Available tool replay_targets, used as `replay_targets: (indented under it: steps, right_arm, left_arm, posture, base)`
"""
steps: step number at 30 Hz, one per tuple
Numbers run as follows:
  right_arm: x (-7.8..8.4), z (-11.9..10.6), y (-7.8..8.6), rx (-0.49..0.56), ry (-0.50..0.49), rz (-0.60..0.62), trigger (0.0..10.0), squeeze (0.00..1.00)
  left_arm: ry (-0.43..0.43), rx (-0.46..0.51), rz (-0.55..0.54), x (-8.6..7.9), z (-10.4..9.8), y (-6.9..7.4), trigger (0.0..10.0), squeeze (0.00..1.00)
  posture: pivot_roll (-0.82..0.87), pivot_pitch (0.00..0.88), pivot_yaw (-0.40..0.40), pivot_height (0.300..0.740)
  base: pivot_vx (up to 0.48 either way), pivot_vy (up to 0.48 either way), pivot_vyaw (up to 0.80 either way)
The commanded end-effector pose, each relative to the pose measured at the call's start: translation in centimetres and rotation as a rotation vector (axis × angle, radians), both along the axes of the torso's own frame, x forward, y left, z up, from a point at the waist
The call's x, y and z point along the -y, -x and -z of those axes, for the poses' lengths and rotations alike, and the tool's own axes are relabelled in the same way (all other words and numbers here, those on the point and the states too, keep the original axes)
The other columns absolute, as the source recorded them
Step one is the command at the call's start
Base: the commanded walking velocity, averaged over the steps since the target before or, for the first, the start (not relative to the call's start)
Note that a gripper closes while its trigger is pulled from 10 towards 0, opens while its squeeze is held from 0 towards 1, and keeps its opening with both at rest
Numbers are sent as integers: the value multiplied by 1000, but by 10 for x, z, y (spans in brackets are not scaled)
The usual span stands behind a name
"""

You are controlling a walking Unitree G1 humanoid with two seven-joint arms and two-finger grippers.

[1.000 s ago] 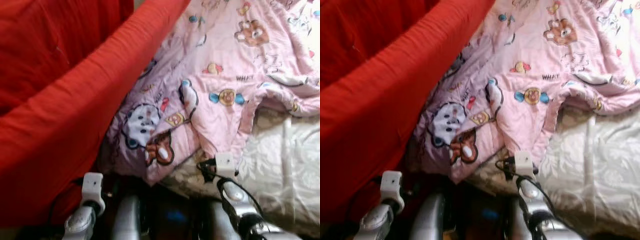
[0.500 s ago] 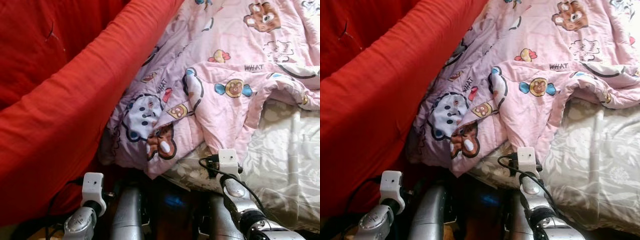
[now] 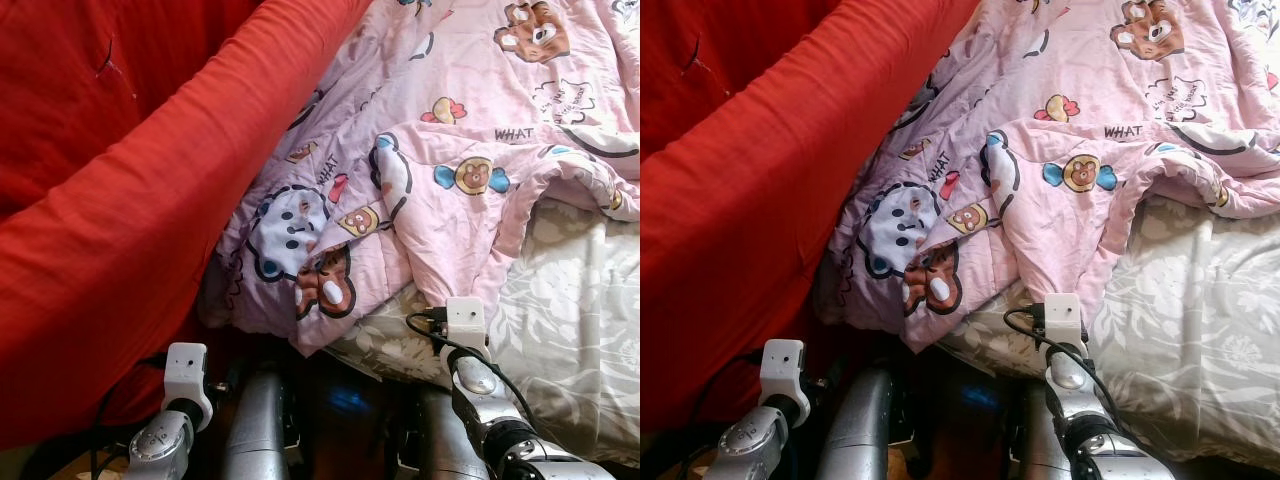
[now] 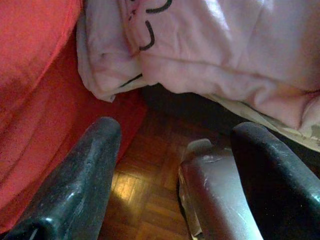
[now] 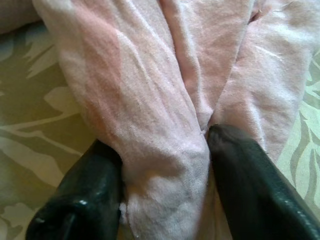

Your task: Clean up the room

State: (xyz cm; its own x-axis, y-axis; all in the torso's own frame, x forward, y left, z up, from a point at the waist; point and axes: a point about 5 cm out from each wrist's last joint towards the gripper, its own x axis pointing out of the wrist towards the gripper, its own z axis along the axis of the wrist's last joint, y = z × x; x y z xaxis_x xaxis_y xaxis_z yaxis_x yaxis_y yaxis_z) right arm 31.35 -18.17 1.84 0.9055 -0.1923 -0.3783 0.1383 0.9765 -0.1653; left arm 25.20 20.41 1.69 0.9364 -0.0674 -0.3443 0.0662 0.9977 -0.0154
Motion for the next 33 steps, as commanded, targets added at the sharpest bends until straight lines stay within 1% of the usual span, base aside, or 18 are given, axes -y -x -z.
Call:
replay_targets:
  steps: [1,13,16,18,21,28,31,32,33]
  right_arm:
    - [2,11,10,-39,-11,24,0,0]
    - [5,17,17,-58,-20,57,0,0]
    - [4,15,15,-46,-34,56,0,0]
    - [3,15,14,-43,-33,52,0,0]
    - [2,14,14,-34,-42,47,0,0]
    - [5,17,19,-19,-60,61,0,0]
    - [5,17,20,-9,-59,46,0,0]
    - [7,17,21,-2,-62,52,10000,0]
    - [7,17,21,1,-63,54,10000,0]
  left_arm:
    - [-4,-79,-29,-8,16,13,10000,0]
    - [2,-98,-46,-8,24,6,10000,0]
    - [6,-108,-50,-6,26,0,10000,0]
    - [7,-111,-51,-5,26,-2,10000,0]
    - [11,-126,-55,-2,29,-8,10000,0]
    - [20,-152,-62,3,33,-12,10000,0]
    - [25,-162,-66,5,33,-15,10000,0]
    - [29,-165,-70,6,34,-16,10000,0]
    - [31,-166,-71,6,34,-16,10000,0]
  posture:
    - [140,344,72,626]
    - [127,291,59,626]
    - [112,259,53,626]
    - [110,254,52,626]
    - [81,212,44,626]
    - [51,177,36,626]
    - [32,161,29,626]
    - [25,157,26,626]
    - [24,156,25,626]
  base:
    - [0,0,0]
    - [0,0,0]
    - [0,0,0]
    - [0,0,0]
    - [0,0,0]
    - [0,0,0]
    - [0,0,0]
    - [0,0,0]
    - [0,0,0]
